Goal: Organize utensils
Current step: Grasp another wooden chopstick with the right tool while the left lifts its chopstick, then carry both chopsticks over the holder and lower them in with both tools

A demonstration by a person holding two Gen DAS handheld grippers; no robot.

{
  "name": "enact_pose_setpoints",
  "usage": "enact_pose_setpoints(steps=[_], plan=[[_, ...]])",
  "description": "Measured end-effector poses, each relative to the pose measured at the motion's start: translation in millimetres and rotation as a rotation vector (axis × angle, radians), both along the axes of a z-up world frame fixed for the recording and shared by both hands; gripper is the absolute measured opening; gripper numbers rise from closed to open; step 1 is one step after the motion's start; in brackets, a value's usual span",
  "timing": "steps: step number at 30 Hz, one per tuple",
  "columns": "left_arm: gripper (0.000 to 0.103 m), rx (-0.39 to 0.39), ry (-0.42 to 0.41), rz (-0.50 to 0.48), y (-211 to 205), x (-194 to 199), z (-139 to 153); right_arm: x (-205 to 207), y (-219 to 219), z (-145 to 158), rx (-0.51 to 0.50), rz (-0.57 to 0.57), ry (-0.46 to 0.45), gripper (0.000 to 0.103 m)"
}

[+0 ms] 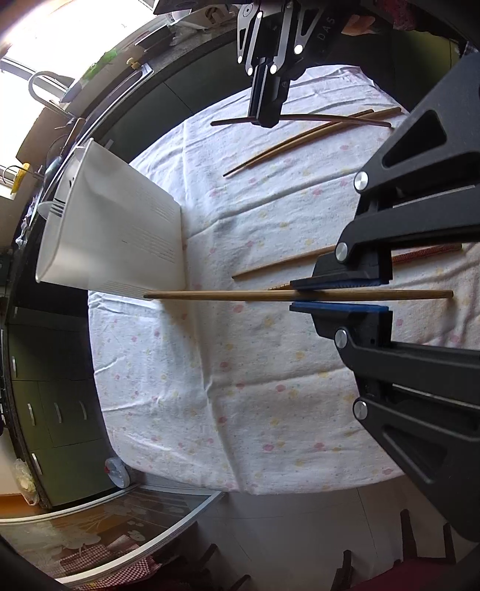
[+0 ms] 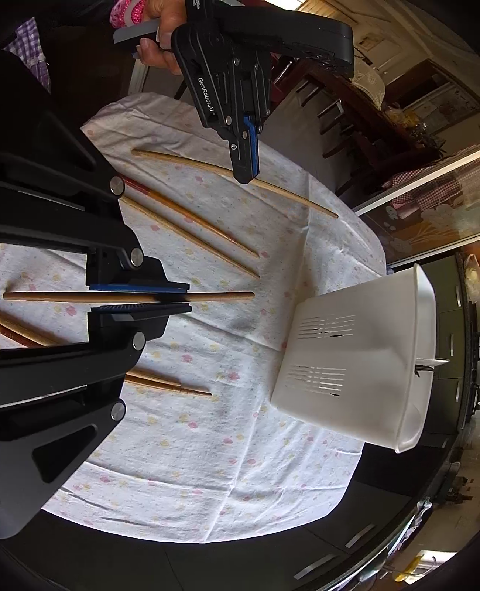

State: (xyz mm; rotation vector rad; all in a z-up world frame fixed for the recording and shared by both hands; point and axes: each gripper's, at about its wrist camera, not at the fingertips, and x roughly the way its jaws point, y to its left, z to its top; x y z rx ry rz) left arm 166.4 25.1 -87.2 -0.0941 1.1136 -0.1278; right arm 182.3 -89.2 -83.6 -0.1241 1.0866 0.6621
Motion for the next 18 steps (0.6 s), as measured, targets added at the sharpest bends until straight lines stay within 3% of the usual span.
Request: enact_pose_setpoints(steps=[8, 18], plan=[[0.006, 0.004, -0.092, -0.024, -13, -16, 39, -33, -23, 32, 0.072, -0.003, -0.072, 0.006], [0.006, -0.007, -0.171, -0.051, -22, -22, 78, -42, -42, 69, 0.154, -0.015, -0.151, 0.006]])
